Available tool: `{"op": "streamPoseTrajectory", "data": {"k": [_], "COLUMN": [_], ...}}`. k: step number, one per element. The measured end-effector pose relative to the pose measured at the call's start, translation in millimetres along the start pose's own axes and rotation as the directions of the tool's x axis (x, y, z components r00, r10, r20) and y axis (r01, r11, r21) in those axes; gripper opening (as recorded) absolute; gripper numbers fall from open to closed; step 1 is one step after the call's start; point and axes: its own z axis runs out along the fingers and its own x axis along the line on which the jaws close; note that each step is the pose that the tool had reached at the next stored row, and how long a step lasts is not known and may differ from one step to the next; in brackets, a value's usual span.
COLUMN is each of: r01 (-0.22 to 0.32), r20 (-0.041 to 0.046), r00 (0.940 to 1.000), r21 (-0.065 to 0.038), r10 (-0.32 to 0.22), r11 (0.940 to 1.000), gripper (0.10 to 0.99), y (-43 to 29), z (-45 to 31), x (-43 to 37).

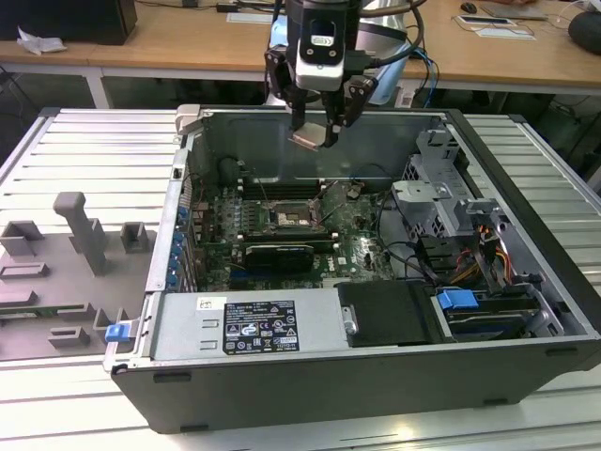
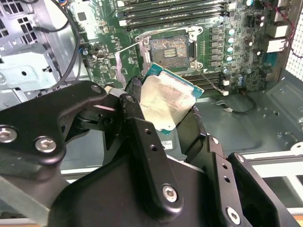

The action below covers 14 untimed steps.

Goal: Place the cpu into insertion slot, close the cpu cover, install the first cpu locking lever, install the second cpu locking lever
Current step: 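Place the cpu into insertion slot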

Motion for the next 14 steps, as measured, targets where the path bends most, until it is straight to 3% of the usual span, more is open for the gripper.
{"op": "streamPoseTrajectory", "data": {"k": [10, 14], "r01": [-0.101, -0.154], "r20": [0.0091, 0.0137], "r00": [0.9948, 0.9879], "r21": [-0.002, -0.004], "r10": [0.101, 0.154], "r11": [0.9949, 0.9880], "gripper": [0.541, 0.541], "y": [-0.1, -0.1], "z": [0.8, 1.2], "x": [0.0, 0.0]}}
